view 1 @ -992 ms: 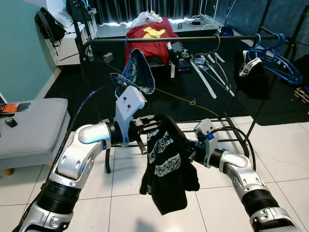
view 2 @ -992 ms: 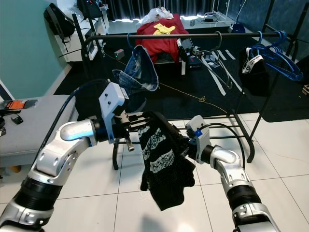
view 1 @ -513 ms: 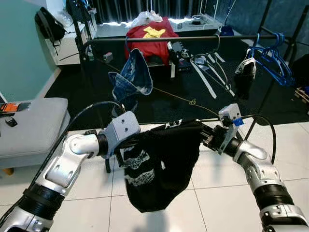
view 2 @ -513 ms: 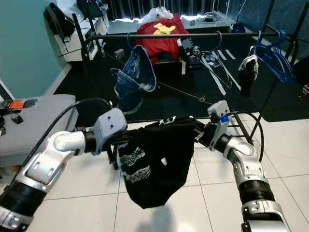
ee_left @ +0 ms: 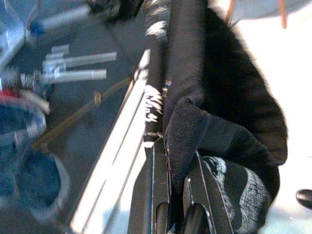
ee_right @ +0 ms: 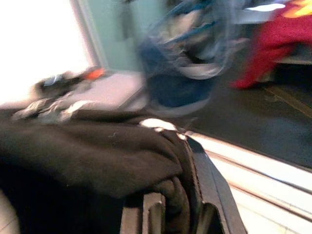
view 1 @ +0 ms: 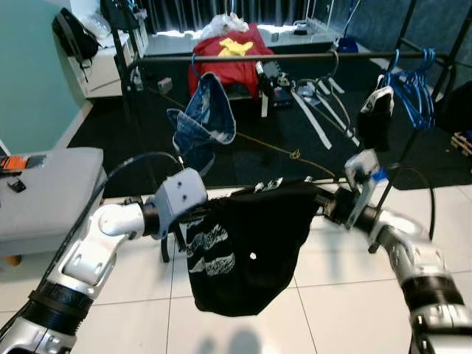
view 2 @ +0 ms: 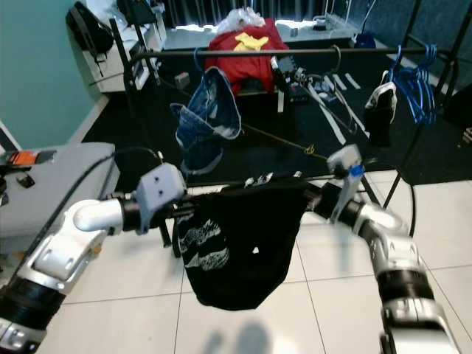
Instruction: Hang hanger
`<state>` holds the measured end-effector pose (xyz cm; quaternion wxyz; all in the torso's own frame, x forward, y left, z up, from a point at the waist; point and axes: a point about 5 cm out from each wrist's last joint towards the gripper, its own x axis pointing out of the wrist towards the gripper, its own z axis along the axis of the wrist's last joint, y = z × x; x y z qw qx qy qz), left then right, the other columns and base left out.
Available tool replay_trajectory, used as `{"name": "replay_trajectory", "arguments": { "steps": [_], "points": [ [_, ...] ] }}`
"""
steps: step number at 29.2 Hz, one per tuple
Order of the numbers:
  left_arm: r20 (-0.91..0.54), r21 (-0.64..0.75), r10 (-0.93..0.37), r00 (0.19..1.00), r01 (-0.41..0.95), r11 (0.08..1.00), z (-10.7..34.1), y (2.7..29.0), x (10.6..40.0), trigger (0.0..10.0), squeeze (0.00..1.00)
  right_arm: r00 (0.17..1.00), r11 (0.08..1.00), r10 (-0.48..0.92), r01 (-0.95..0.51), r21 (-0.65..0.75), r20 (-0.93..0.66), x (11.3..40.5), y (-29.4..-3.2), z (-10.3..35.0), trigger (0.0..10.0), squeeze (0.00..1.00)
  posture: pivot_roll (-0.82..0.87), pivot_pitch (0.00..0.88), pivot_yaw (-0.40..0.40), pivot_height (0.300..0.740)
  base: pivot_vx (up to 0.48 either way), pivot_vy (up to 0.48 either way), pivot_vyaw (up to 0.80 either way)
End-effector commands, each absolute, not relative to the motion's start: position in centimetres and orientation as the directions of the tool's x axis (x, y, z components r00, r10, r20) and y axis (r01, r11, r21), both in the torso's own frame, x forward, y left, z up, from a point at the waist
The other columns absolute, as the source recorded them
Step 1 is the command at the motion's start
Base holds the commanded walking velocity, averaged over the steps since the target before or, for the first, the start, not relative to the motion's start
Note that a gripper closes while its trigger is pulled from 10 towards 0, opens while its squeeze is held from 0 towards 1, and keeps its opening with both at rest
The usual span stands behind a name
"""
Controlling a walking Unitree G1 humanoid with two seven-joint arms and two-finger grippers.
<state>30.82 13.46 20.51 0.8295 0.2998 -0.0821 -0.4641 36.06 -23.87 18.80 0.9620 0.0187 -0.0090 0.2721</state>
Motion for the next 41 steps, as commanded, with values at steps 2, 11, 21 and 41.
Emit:
{"name": "replay_trajectory", "arguments": {
  "steps": [2, 11, 21, 41],
  "points": [
    [-0.244, 0.541, -0.777, 0.581, 0.746, 0.388, 19.0, 16.0, 30.7, 0.0, 0.0, 0.953, 0.956, 0.263, -0.279, 0.095, 0.151, 36.1, -28.2, 21.1, 0.0, 0.0, 0.05, 0.064, 0.042, 0.74, 0.0, 0.0, 0.0],
    [-0.126, 0.459, -0.874, 0.469, 0.809, 0.368, 19.7, 13.0, 29.7, 2.6, 0.0, 0.916, 0.898, 0.347, -0.386, 0.21, 0.2, 36.0, -26.4, 21.0, 0.0, 0.0, 0.05, 0.055, 0.035, 0.74, 0.0, 0.0, 0.0],
    [-0.153, 0.474, -0.883, 0.444, 0.817, 0.329, 19.0, 12.0, 30.0, 3.9, 0.0, 0.921, 0.89, 0.352, -0.385, 0.244, 0.169, 36.3, -25.1, 20.1, 0.0, 0.0, 0.05, 0.05, 0.042, 0.74, 0.0, 0.0, 0.0],
    [-0.221, 0.161, -0.705, 0.674, 0.738, 0.655, 15.9, 13.0, 31.1, 10.0, 0.0, 0.851, 0.861, 0.508, -0.498, 0.098, -0.136, 36.7, -22.0, 18.6, 0.0, 0.0, 0.04, 0.074, 0.028, 0.74, 0.0, 0.0, 0.0]
  ]
}}
